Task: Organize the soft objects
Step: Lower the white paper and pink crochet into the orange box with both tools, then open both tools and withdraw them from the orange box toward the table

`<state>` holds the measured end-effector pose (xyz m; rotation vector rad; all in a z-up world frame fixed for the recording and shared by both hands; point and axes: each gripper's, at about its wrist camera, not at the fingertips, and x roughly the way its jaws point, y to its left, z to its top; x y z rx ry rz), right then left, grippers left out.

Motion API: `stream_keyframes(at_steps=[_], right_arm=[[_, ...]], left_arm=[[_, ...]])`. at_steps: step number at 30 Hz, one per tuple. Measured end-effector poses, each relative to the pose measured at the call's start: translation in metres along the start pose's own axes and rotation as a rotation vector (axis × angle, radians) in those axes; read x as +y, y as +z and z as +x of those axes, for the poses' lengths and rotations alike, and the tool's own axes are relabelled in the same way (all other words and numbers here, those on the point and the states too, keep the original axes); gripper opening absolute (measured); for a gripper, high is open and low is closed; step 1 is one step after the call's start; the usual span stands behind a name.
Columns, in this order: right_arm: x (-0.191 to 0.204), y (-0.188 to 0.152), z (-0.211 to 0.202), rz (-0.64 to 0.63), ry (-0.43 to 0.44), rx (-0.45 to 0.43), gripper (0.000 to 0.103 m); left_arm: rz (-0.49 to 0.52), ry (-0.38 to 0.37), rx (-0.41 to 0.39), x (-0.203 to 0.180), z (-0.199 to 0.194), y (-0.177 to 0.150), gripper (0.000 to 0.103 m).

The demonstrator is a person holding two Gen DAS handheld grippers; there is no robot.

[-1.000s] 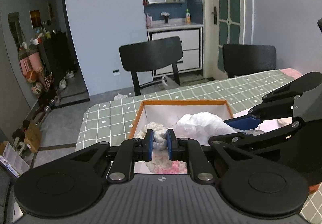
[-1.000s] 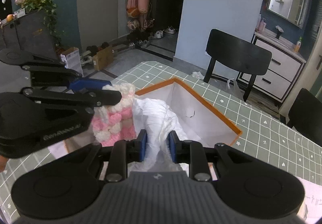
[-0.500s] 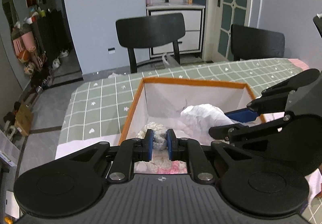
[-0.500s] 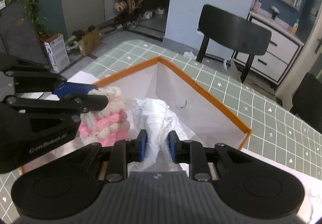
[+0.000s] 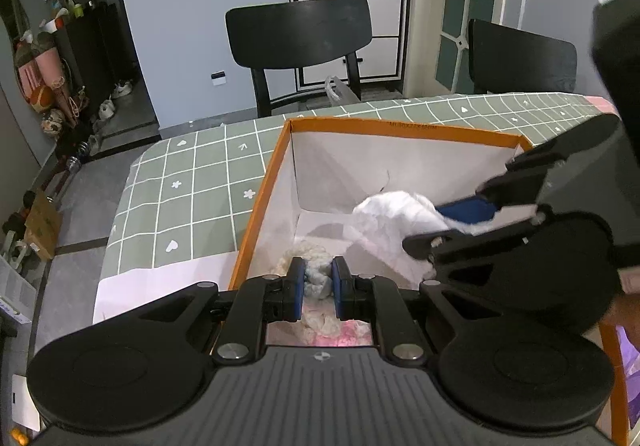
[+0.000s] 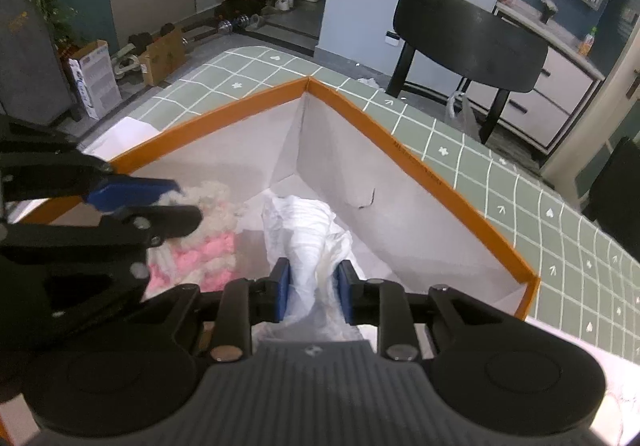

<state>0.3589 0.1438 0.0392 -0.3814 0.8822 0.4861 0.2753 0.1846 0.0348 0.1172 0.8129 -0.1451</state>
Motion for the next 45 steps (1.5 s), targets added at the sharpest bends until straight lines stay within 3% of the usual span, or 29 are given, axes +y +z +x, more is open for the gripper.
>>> stream_keyframes(at_steps=[3,6,9,15,24,28,38,45], right_arm=[[-0.001,0.003,0.007,0.009,-0.024,0.012,0.036],[-0.005,0.005,0.010,0.030,-0.031,0.007,0.039],[-0.008,0.004,0.008,0.043,-0.030,0.005,0.039],[-0.011,0.003,-0.003,0.055,-0.033,-0.010,0.040],[-0.012,0.006,-0.031,0.077,-0.004,-0.057,0.043],[-0.017,0.004,-0.047,0.122,0.034,-0.090,0.054],[-0.020,-0.007,-0.084,0.130,0.032,-0.128,0.054],[-0.028,-0.025,-0.118,0.138,0.038,-0.160,0.054]], left_arm=[[-0.009,-0.001,0.010,0.001,0.000,0.000,0.018],[-0.012,0.004,0.009,0.001,-0.001,0.003,0.020],[-0.030,0.012,-0.005,0.004,-0.005,0.005,0.032],[-0.062,-0.001,-0.029,0.008,-0.017,0.010,0.033],[-0.017,0.024,-0.053,-0.005,-0.037,0.011,0.039],[-0.016,0.033,-0.062,-0.006,-0.046,0.013,0.042],[0.014,0.064,-0.082,-0.019,-0.070,0.015,0.043],[0.076,0.091,-0.115,-0.044,-0.095,0.018,0.050]])
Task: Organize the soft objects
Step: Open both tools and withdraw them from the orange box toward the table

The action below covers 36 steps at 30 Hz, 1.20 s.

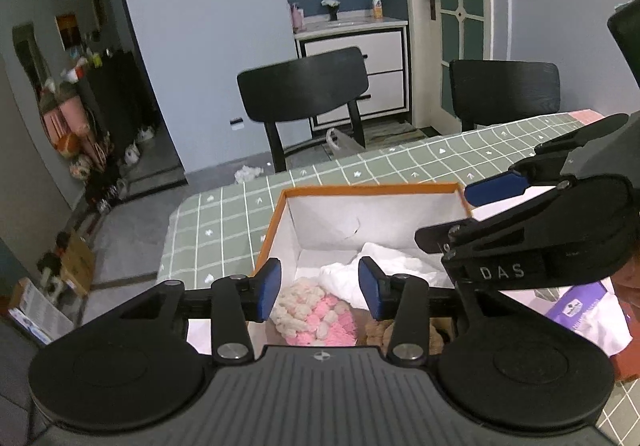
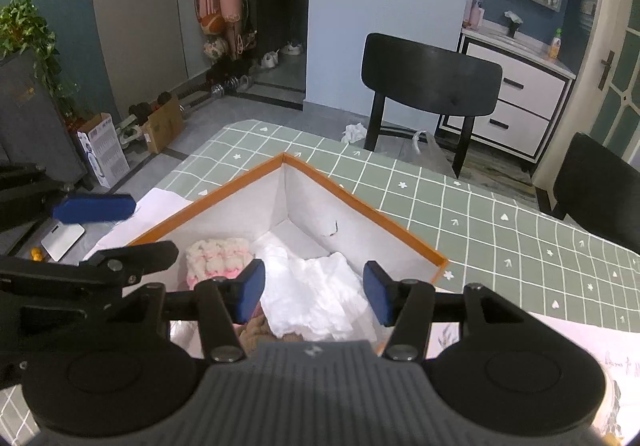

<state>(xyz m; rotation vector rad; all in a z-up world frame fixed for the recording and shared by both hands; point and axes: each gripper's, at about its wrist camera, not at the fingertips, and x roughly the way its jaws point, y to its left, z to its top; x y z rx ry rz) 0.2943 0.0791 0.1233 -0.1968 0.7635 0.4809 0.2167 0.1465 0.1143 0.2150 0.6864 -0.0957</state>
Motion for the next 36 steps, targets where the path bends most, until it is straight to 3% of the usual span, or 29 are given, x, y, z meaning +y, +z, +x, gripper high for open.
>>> stream_keyframes(at_steps=[7,17,36], right_arm=[[-0.018,-0.022,-0.041,0.008,0.016,-0.026,0.054],[-0.062,-0.070,-0.097,0.035,0.026,-0.052,0.055],[-0.149,-0.193,-0.158,0.082,0.012,-0.061,0.060]], left_arm=[[0.075,0.004,-0.028,-0.032,-0.019,0.003,0.053],[0.141,-0.078,-0.070,-0.087,-0.038,-0.014,0.055],[0.156,-0.289,-0.133,-0.202,-0.052,-0.106,0.061]])
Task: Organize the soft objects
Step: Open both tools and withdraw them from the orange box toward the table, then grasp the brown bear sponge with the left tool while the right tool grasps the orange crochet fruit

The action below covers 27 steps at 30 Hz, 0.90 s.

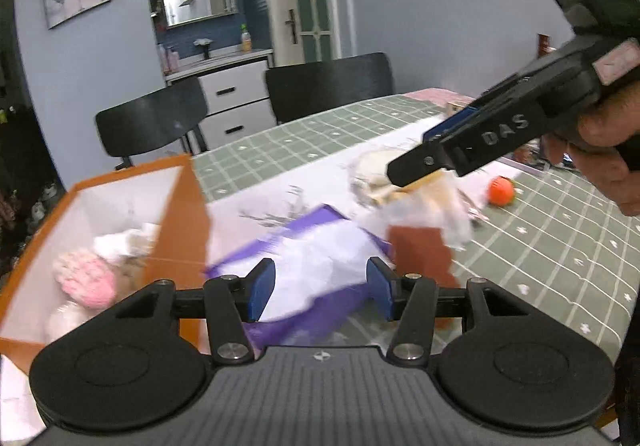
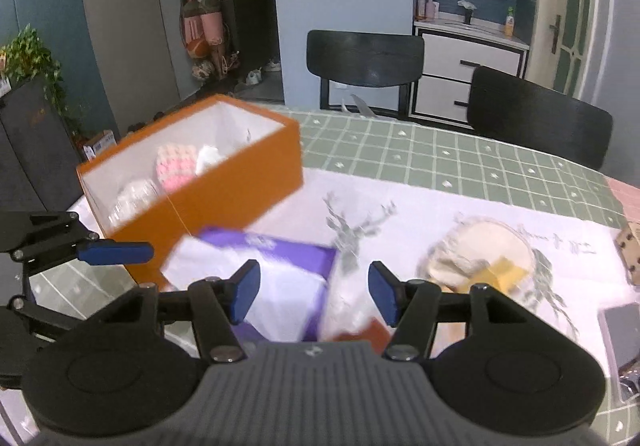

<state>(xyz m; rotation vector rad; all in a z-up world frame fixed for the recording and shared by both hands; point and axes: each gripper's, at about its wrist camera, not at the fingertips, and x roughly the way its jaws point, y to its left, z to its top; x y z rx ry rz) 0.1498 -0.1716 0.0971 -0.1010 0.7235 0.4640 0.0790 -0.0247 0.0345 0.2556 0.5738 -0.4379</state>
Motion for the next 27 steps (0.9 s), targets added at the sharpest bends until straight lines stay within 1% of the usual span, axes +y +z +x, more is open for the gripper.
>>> stream_keyframes(at_steps=[2,5,7,9,13,14,15,16,20,24,27], right_arm=[[-0.007,-0.014,-0.002,0.003,-0.005,0.001,0.060],[-0.017,-0.033,-0.005,0.023,0.002,-0.016,0.061],[-0.017,-0.046,-0.006,-0.010,-0.034,-0.033,0.062],[-0.017,-0.056,-0.005,-0.042,-0.049,-0.026,0.062],[-0.022,-0.066,-0.009,-0.032,-0.005,-0.021,0.063],[-0.025,-0.068,-0.009,-0.026,0.003,-0.020,0.063],[-0.029,-0.069,-0.010,-0.020,0.007,-0.019,0.063],[-0.033,-0.070,-0.010,-0.013,0.007,-0.018,0.063],[-0.059,-0.075,-0.008,0.044,-0.016,-0.002,0.064],[-0.081,-0.084,-0.004,0.103,-0.033,0.022,0.064],[-0.088,-0.088,-0.003,0.125,-0.032,0.035,0.065]], left_arm=[[0.002,-0.017,-0.006,-0.013,0.001,-0.006,0.062],[-0.016,-0.042,-0.015,-0.028,0.002,-0.015,0.067],[-0.031,-0.061,-0.008,-0.034,0.007,-0.016,0.068],[-0.035,-0.057,0.001,-0.040,0.014,-0.019,0.068],[-0.043,-0.052,0.007,-0.051,0.028,-0.025,0.068],[-0.044,-0.047,0.004,-0.054,0.032,-0.028,0.069],[-0.044,-0.037,-0.001,-0.056,0.034,-0.029,0.073],[-0.044,-0.030,-0.004,-0.059,0.037,-0.031,0.076],[-0.054,-0.050,0.004,-0.062,0.046,-0.034,0.077],[-0.065,-0.052,0.006,-0.064,0.055,-0.037,0.082],[-0.078,-0.076,0.004,-0.066,0.058,-0.041,0.085]])
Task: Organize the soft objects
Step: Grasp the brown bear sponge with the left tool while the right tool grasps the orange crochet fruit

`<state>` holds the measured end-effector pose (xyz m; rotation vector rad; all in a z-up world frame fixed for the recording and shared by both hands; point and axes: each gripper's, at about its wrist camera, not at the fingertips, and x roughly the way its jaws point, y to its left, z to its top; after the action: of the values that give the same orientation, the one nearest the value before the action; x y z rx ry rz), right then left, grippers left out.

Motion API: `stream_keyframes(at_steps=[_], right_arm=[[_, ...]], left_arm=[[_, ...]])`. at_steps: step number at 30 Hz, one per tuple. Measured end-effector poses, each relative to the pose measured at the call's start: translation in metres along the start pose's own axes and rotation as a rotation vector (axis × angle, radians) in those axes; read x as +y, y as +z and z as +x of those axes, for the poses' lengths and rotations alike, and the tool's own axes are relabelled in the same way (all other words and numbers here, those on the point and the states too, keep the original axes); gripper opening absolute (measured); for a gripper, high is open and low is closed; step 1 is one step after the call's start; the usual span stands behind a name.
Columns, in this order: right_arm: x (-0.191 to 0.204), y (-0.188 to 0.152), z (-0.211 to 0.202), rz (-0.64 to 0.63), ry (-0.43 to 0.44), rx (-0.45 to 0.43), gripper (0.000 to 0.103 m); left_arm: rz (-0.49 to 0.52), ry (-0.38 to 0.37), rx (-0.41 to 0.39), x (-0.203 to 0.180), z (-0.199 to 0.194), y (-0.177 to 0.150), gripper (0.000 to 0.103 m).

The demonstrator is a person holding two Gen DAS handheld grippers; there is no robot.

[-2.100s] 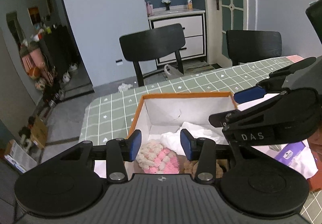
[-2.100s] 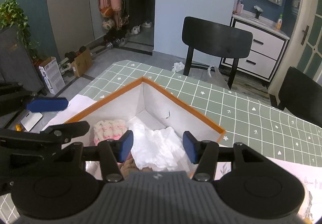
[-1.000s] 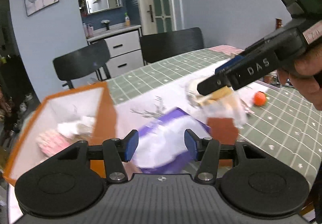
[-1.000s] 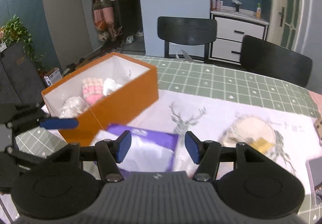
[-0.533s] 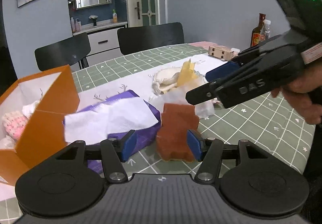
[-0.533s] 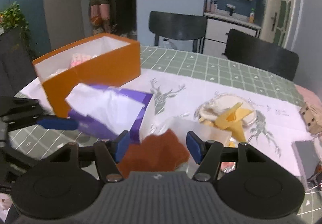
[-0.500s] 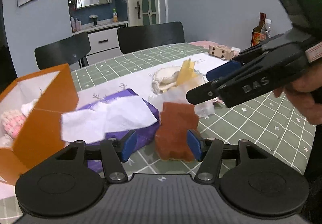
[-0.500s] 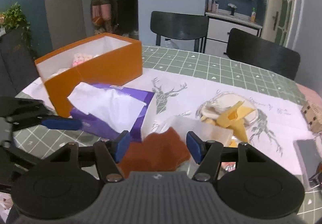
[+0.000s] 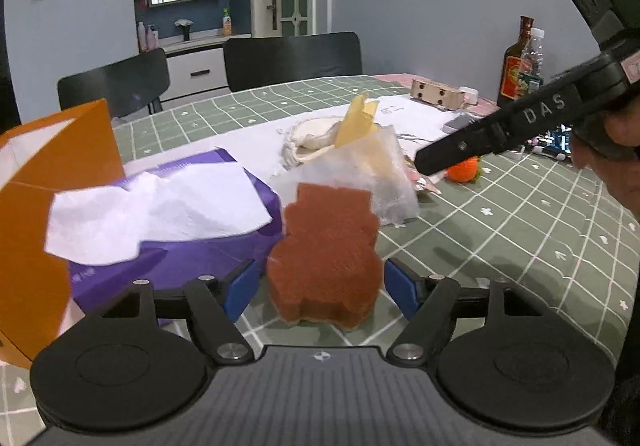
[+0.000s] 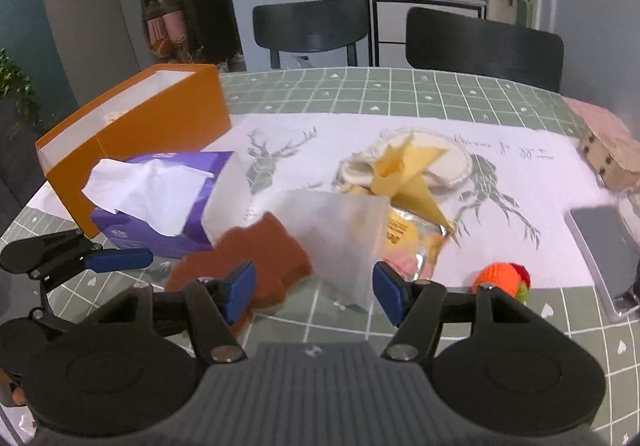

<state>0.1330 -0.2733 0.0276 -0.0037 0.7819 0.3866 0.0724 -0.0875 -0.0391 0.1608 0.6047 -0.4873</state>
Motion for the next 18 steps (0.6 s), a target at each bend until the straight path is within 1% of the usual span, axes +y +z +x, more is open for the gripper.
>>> stream_keyframes(at_steps=[2,4,6,9,11,13,15,18], right_arm=[[0.001,0.001,-0.002,-0.005,-0.002,-0.008,0.066],[0.003,0.002,-0.005,0.003,0.018,-0.019,0.069],[0.006,0.002,-0.007,0.002,0.040,-0.023,0.069],[0.013,0.000,-0.007,-0.023,0.044,-0.018,0.070],[0.014,-0.001,-0.004,-0.027,0.049,-0.008,0.070],[0.014,-0.002,-0.002,-0.027,0.047,0.002,0.070],[0.013,-0.003,0.000,-0.022,0.046,0.008,0.070],[0.011,-0.003,0.000,-0.014,0.046,0.010,0.070]], left_arm=[[0.013,-0.013,-0.002,-0.004,0.002,-0.002,0.087],[0.040,-0.004,0.003,-0.008,0.006,-0.005,0.087],[0.053,0.015,0.008,-0.010,0.011,-0.006,0.087],[0.042,0.023,0.008,-0.010,0.018,-0.006,0.087],[0.049,0.043,-0.014,-0.012,0.020,-0.004,0.087],[0.075,0.043,-0.035,-0.015,0.021,-0.001,0.088],[0.089,0.036,-0.031,-0.015,0.025,0.000,0.088],[0.091,0.050,-0.021,-0.015,0.033,0.000,0.088]])
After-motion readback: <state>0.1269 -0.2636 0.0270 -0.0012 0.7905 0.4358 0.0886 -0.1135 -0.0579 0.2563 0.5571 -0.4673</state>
